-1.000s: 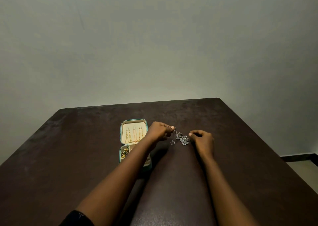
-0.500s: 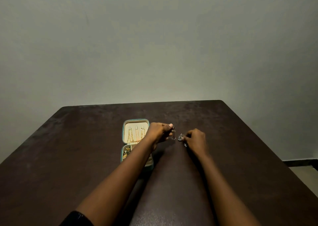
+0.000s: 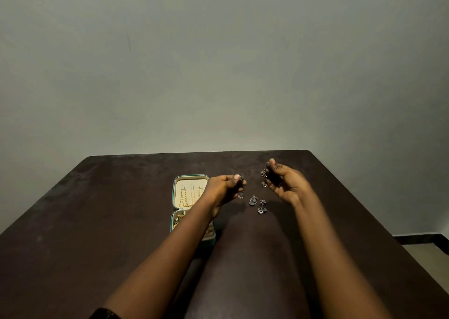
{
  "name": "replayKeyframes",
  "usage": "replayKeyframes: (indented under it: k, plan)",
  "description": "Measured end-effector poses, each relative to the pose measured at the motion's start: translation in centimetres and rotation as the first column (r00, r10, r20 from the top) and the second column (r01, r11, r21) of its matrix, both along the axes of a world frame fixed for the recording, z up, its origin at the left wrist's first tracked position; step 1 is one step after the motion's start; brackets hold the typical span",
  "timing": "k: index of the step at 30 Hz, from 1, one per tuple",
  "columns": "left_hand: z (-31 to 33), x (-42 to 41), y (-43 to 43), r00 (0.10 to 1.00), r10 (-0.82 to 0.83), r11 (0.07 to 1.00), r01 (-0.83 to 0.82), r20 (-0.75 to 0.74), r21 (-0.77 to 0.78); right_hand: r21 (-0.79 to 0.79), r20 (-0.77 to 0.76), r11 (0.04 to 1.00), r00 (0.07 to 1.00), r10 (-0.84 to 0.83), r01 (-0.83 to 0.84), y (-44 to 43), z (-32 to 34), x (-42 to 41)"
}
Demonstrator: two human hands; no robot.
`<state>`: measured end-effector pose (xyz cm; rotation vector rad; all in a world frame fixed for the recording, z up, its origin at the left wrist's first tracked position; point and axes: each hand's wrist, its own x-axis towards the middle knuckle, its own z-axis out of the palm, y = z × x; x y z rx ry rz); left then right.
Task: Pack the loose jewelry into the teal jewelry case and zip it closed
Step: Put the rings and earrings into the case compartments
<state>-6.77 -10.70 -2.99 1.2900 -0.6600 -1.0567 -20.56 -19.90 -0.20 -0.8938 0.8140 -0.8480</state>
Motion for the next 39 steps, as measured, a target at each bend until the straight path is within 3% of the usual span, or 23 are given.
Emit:
replayKeyframes:
  k: [6, 10, 16, 21, 28, 33, 36, 39]
  plan:
    - [1.0, -0.2, 0.7, 0.968, -0.075, 0.994, 0.054, -0.239, -0.092, 0.197, 0.203, 0.975, 0.977, 0.063, -0.104, 0.9, 1.6, -0.3]
    - [1.6, -0.2, 1.3, 0.931, -0.106, 0.991, 0.070, -0.350, -0.116, 0.244, 0.230, 0.963, 0.971, 0.058, -0.116, 1.4, 1.9, -0.2]
    - [1.8, -0.1, 1.7, 0.917, -0.147, 0.987, 0.109, -0.370, -0.121, 0.267, 0.233, 0.956, 0.971, 0.057, -0.120, 1.6, 1.7, 0.1]
    - [1.5, 0.1, 1.8, 0.941, -0.151, 0.987, 0.124, -0.304, -0.106, 0.276, 0.185, 0.955, 0.981, 0.054, -0.104, 1.1, -0.3, 0.6]
    - [0.6, 0.4, 1.6, 0.969, -0.108, 0.992, 0.089, -0.223, -0.094, -0.139, -0.237, 0.990, 0.971, -0.019, -0.014, 0.2, -3.7, 1.7]
    - [0.3, 0.4, 1.9, 0.991, -0.092, 0.995, 0.088, -0.095, -0.043, -0.428, -0.550, 0.858, 0.835, 0.003, -0.285, -0.3, -4.6, 2.1]
    - [0.3, 0.3, 2.1, 0.996, -0.084, 0.996, 0.084, 0.003, 0.002, -0.496, -0.704, 0.748, 0.709, -0.049, -0.442, -0.6, -4.7, 2.3]
    - [0.1, 0.2, 2.2, 0.997, -0.073, 0.997, 0.073, 0.040, 0.015, -0.512, -0.766, 0.698, 0.634, -0.107, -0.501, -0.5, -4.6, 2.2]
